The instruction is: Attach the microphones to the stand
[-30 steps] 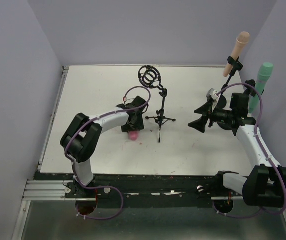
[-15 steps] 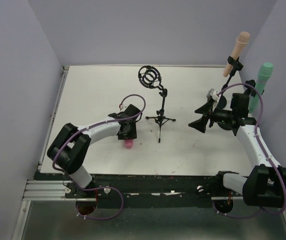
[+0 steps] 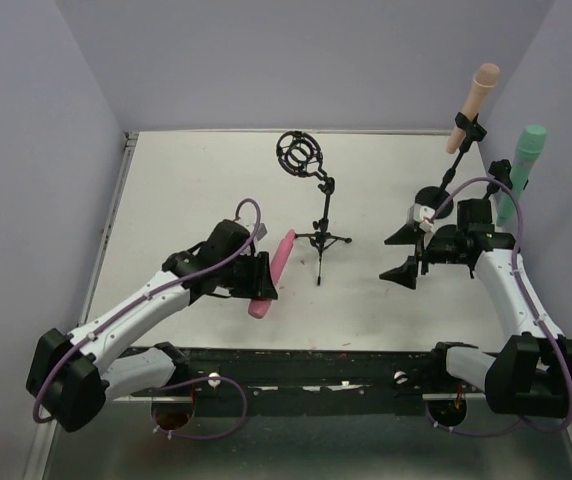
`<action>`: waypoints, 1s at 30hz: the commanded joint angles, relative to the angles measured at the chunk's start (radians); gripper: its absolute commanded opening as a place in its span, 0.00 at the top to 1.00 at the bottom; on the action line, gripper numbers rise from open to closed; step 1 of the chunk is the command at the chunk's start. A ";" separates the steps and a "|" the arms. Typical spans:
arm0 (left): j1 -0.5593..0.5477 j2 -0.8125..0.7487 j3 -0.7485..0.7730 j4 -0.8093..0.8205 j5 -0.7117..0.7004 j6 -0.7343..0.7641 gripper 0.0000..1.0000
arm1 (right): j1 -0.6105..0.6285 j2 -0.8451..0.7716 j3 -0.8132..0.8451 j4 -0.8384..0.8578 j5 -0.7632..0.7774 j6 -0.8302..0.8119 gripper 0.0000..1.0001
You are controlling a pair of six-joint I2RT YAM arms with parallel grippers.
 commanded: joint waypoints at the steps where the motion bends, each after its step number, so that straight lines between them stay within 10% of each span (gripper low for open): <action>1: -0.009 -0.148 -0.025 -0.123 0.218 0.053 0.87 | 0.004 0.027 0.096 -0.547 -0.068 -0.665 0.00; 3: -0.009 -0.199 -0.027 -0.174 0.283 0.082 0.87 | 0.012 0.067 0.154 -0.722 -0.037 -0.859 0.00; 11: -0.105 -0.276 -0.021 -0.200 0.445 0.094 0.89 | 0.259 0.034 0.258 -0.631 -0.005 -0.647 0.00; 30: -0.337 0.166 0.435 -0.323 0.364 0.229 0.89 | 0.523 0.047 0.246 -0.502 0.193 -0.452 0.02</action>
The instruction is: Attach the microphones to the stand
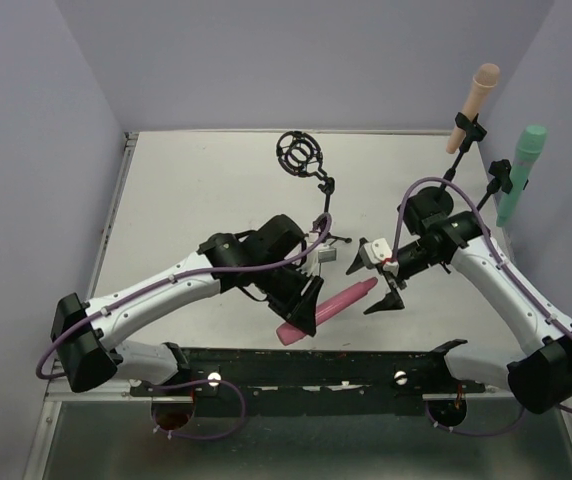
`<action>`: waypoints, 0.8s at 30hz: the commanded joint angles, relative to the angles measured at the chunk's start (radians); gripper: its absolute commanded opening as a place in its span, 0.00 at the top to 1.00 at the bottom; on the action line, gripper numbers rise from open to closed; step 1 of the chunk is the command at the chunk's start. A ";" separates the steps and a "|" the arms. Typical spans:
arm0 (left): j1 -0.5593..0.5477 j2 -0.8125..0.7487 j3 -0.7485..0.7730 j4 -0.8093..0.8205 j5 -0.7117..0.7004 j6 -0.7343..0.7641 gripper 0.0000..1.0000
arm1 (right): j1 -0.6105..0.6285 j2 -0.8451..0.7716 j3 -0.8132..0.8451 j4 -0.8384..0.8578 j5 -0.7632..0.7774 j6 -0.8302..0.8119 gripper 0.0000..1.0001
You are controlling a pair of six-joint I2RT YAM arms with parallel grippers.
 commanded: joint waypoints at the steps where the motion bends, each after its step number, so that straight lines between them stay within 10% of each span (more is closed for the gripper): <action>1: -0.023 0.057 0.090 -0.072 -0.024 0.060 0.89 | 0.035 -0.001 -0.029 0.056 0.087 0.052 0.03; 10: -0.026 0.126 0.168 -0.123 -0.041 0.098 0.89 | 0.098 0.002 -0.052 0.070 0.113 0.065 0.26; 18: -0.026 0.127 0.216 -0.143 -0.088 0.097 0.82 | 0.107 -0.021 -0.064 0.057 0.067 0.065 0.74; 24: -0.020 0.052 0.223 -0.100 -0.158 0.068 0.38 | 0.109 -0.061 -0.081 0.043 -0.014 0.084 0.84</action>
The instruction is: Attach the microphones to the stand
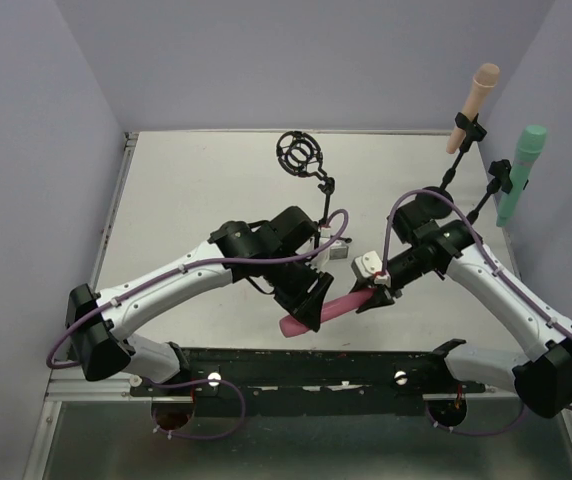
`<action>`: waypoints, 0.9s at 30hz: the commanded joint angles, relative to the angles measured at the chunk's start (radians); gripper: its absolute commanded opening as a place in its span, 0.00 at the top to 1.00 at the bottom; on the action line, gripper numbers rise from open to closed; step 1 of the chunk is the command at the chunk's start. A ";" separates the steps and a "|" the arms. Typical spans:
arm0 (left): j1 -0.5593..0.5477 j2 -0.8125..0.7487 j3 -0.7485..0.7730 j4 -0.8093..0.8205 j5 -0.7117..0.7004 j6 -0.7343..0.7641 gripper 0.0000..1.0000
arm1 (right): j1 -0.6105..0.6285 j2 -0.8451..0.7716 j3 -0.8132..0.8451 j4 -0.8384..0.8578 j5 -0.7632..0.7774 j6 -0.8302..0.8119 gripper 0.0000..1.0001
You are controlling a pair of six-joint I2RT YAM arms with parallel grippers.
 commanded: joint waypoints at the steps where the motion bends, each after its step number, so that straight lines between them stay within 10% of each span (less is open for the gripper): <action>1: 0.012 -0.106 0.027 0.071 -0.118 -0.032 0.31 | 0.006 -0.048 -0.022 -0.026 -0.105 0.027 0.86; 11: 0.120 -0.588 -0.317 0.620 -0.432 -0.182 0.01 | -0.048 -0.102 -0.047 0.046 -0.162 0.197 0.90; 19: 0.131 -1.051 -0.827 1.234 -0.626 -0.276 0.01 | -0.241 -0.154 -0.006 0.267 -0.345 0.619 0.91; 27: 0.126 -0.949 -0.951 1.531 -0.585 -0.475 0.01 | -0.255 -0.026 0.131 0.316 -0.420 0.797 0.91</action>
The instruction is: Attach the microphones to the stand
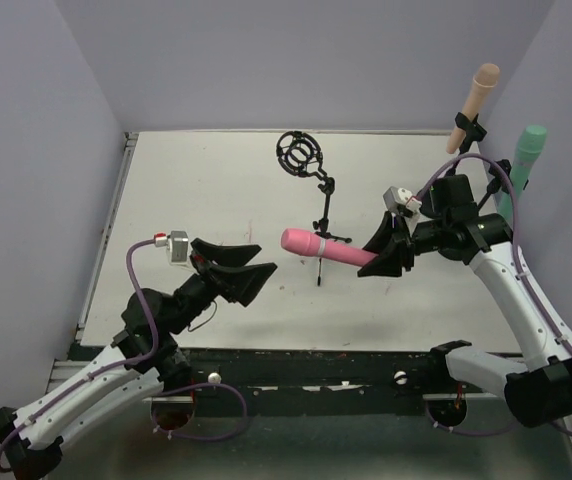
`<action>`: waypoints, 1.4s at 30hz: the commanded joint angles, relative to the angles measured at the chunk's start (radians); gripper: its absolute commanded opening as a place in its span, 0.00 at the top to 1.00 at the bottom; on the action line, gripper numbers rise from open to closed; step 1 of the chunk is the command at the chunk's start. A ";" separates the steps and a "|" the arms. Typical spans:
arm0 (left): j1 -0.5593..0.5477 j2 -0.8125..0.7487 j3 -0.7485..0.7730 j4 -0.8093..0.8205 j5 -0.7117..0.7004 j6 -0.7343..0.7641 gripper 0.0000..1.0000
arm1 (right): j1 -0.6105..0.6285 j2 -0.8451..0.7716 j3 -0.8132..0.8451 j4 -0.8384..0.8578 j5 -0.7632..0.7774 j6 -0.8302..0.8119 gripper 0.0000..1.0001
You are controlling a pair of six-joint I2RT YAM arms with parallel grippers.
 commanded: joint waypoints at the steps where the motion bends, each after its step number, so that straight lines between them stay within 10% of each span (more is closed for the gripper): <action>1: -0.007 0.150 -0.012 0.333 0.042 -0.139 0.01 | -0.006 0.071 0.094 0.062 -0.103 0.158 0.90; 17: -0.159 0.684 0.153 0.820 -0.084 0.004 0.09 | -0.006 0.068 0.017 0.347 -0.118 0.500 0.89; 42: -0.198 0.709 0.254 0.580 -0.248 0.008 0.40 | -0.006 0.043 -0.046 0.442 -0.156 0.572 0.88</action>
